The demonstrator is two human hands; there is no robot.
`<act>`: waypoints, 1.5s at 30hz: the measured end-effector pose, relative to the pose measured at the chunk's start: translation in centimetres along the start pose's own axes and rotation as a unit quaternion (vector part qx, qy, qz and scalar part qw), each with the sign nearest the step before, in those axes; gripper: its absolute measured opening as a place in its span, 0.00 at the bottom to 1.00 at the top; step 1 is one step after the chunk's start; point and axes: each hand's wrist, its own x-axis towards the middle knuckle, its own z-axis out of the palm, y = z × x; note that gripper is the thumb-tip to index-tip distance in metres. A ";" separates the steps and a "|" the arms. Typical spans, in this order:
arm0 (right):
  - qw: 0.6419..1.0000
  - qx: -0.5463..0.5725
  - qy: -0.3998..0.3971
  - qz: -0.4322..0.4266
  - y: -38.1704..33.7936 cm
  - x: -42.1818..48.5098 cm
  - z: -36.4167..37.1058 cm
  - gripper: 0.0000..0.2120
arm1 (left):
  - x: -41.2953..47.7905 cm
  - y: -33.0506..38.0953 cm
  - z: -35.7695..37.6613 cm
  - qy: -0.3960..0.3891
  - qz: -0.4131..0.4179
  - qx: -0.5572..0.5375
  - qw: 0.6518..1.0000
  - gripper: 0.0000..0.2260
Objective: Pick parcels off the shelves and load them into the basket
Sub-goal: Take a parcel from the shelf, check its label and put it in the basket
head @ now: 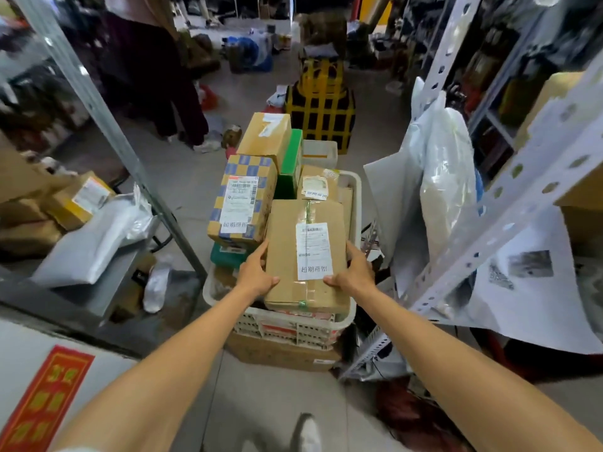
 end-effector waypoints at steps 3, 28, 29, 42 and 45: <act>1.000 0.002 0.010 0.016 0.7 1.3 0.4 0.41 | 1.2 -0.2 0.5 -0.019 -0.007 0.004 1.000 0.41; 0.972 -0.223 -0.069 0.003 -1.3 1.7 -0.6 0.33 | 1.6 2.2 -0.3 -0.053 0.095 0.262 0.959 0.35; 0.964 -0.257 -0.071 -0.015 -1.9 1.8 -0.8 0.32 | 1.5 2.8 -0.6 -0.043 0.110 0.286 0.951 0.35; 0.779 -0.507 -0.179 -0.322 -12.6 -0.3 -0.1 0.24 | -4.6 5.5 -7.8 0.085 0.064 0.332 0.937 0.24; 0.735 -0.530 -0.198 -0.373 -14.7 -2.2 2.2 0.28 | -7.9 4.1 -11.0 0.114 0.029 0.333 0.935 0.22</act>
